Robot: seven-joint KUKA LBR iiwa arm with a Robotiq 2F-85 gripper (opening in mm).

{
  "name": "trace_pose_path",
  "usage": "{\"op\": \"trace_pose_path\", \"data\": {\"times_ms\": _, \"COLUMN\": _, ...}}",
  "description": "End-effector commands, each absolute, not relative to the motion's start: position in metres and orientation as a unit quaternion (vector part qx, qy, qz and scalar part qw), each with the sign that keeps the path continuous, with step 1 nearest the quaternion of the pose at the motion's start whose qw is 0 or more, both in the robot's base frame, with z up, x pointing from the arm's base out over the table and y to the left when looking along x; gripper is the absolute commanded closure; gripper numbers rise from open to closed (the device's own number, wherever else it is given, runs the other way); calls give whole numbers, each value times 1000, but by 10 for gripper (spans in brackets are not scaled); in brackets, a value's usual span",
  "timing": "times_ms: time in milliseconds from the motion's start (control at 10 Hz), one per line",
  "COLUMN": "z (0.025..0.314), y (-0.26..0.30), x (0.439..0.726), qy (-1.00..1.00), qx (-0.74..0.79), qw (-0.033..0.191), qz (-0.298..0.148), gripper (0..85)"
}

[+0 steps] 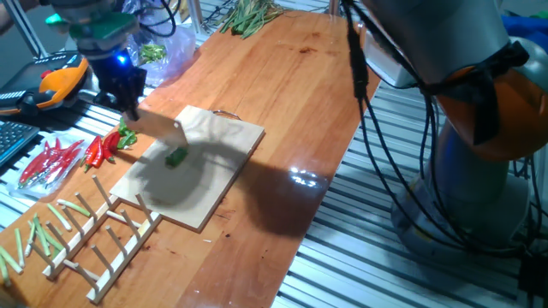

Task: Chop the chili peppers

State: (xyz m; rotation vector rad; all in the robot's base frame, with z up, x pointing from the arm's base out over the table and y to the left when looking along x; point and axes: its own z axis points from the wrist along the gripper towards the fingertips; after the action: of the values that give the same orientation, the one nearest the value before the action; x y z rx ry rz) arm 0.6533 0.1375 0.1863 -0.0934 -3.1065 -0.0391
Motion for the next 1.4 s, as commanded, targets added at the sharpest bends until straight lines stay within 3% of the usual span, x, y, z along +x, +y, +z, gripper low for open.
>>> {"op": "trace_pose_path", "data": {"times_ms": 0, "z": 183, "y": 84, "x": 652, "qy": -999, "qx": -28, "qw": 10, "qz": -17, "gripper": 850}}
{"op": "trace_pose_path", "data": {"times_ms": 1300, "z": 125, "y": 127, "x": 632, "qy": -1000, "qx": -22, "qw": -19, "qz": 3, "gripper": 850}}
